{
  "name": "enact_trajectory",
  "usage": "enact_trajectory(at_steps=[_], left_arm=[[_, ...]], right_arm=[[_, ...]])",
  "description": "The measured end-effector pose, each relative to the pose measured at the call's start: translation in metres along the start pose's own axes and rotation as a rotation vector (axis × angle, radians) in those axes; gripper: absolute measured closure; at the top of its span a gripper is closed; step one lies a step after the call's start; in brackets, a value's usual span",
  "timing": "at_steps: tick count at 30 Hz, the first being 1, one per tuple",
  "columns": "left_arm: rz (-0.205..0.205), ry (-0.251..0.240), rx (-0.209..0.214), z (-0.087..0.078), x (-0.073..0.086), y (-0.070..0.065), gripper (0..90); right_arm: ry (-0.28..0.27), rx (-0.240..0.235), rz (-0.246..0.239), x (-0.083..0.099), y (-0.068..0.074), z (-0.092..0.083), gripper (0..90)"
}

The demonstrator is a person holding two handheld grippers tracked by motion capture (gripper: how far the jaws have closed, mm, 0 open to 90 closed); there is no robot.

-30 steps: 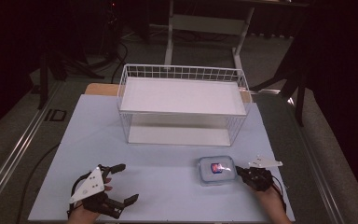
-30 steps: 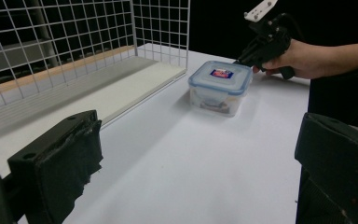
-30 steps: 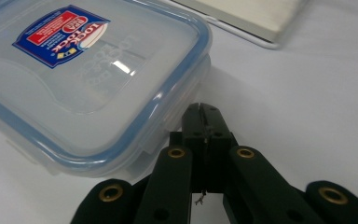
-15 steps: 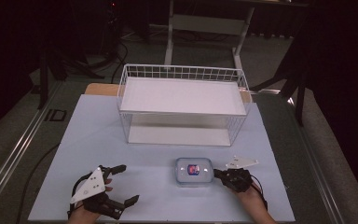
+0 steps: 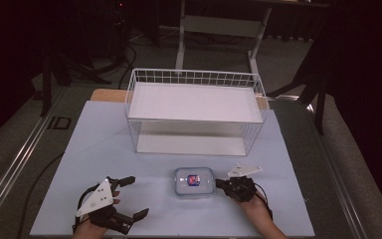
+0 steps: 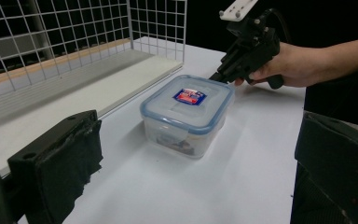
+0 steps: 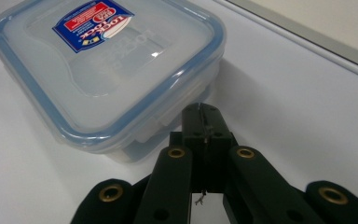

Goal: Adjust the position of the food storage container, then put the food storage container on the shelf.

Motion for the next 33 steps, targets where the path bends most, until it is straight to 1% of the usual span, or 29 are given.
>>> enact_trajectory(at_steps=[3,4,6,8,9,10,11,13,14,15,16,17,18,19,20,21,22,23,24,25,26,27,28,29,30,31,32,33], left_arm=[[0.003,0.004,0.001,0.0,0.001,0.0,1.4],[0.001,0.003,0.002,0.0,0.001,0.0,1.4],[-0.001,0.003,0.003,0.0,0.001,0.0,1.4],[-0.01,0.001,0.01,0.0,0.001,0.0,1.4],[-0.017,0.003,0.019,0.0,0.001,-0.001,1.4],[-0.017,0.007,0.019,0.001,0.001,-0.001,1.4],[-0.014,0.014,0.019,0.001,0.002,-0.001,1.4],[-0.02,0.021,0.027,0.003,0.003,-0.003,1.4],[-0.023,0.026,0.033,0.004,0.002,-0.005,1.4],[-0.025,0.031,0.037,0.005,0.002,-0.006,1.4],[-0.02,0.034,0.042,0.006,0.001,-0.007,1.4],[-0.02,0.034,0.042,0.006,0.001,-0.007,1.4],[-0.011,0.036,0.041,0.007,-0.002,-0.008,1.4],[0.004,0.038,0.036,0.007,-0.005,-0.01,1.4],[0.012,0.026,0.037,0.007,-0.008,-0.011,1.4],[0.014,0.023,0.042,0.007,-0.011,-0.013,1.4],[0.012,0.027,0.056,0.007,-0.014,-0.016,1.4],[0.003,0.039,0.063,0.007,-0.015,-0.017,1.4],[0.003,0.039,0.063,0.007,-0.015,-0.017,1.4],[-0.026,0.035,0.066,0.008,-0.018,-0.017,1.4],[-0.034,0.045,0.066,0.009,-0.019,-0.016,1.4],[-0.057,0.053,0.065,0.01,-0.02,-0.014,1.4],[-0.065,0.055,0.064,0.01,-0.021,-0.013,1.4],[-0.08,0.07,0.06,0.011,-0.023,-0.011,1.4],[-0.08,0.07,0.06,0.011,-0.023,-0.011,1.4],[-0.105,0.058,0.065,0.013,-0.027,-0.01,1.4],[-0.113,0.073,0.068,0.015,-0.029,-0.009,1.4],[-0.114,0.092,0.068,0.017,-0.03,-0.009,1.4]], right_arm=[[-0.014,0.019,0.006,-0.003,-0.004,-0.001,90.0],[-0.014,0.031,-0.002,-0.004,-0.005,-0.003,90.0],[-0.029,0.048,0.006,-0.005,-0.009,-0.008,90.0],[-0.023,0.08,0.013,-0.004,-0.011,-0.017,90.0],[-0.044,0.078,0.023,-0.005,-0.009,-0.022,90.0],[-0.054,0.075,0.031,-0.006,-0.007,-0.027,89.9],[-0.058,0.078,0.022,-0.007,-0.004,-0.032,89.8],[-0.099,0.081,0.002,-0.013,0.002,-0.043,87.7],[-0.116,0.079,0.0,-0.016,0.005,-0.047,84.3],[-0.151,0.076,-0.012,-0.022,0.011,-0.055,77.4],[-0.165,0.071,-0.007,-0.024,0.014,-0.058,76.2],[-0.165,0.071,-0.007,-0.024,0.014,-0.058,76.2],[-0.176,0.069,-0.009,-0.026,0.016,-0.061,71.5],[-0.199,0.053,-0.021,-0.031,0.021,-0.065,58.2],[-0.205,0.07,-0.035,-0.034,0.023,-0.069,51.4],[-0.222,0.066,-0.047,-0.036,0.026,-0.071,43.7],[-0.235,0.061,-0.056,-0.039,0.028,-0.073,37.0],[-0.251,0.07,-0.058,-0.042,0.03,-0.075,25.8],[-0.253,0.047,-0.079,-0.043,0.033,-0.075,17.4],[-0.247,0.052,-0.089,-0.044,0.035,-0.076,14.3],[-0.256,0.061,-0.093,-0.046,0.036,-0.076,14.0],[-0.258,0.056,-0.096,-0.047,0.037,-0.077,12.4],[-0.245,0.058,-0.098,-0.047,0.038,-0.076,11.6],[-0.244,0.06,-0.1,-0.048,0.038,-0.076,11.6],[-0.239,0.056,-0.101,-0.048,0.039,-0.076,12.6],[-0.222,0.047,-0.1,-0.048,0.04,-0.075,13.7],[-0.212,0.043,-0.103,-0.048,0.04,-0.074,14.1],[-0.208,0.059,-0.106,-0.049,0.039,-0.075,16.3]])
Point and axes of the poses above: each handheld gripper's, and its own axes: z roughly forward along the jaws, x roughly out of its underside, y roughly to its left, the point moved 10 cm from there along z, roughly forward along the jaws, and after that the axes turned 8 degrees about -x, right-handed, at the moved point
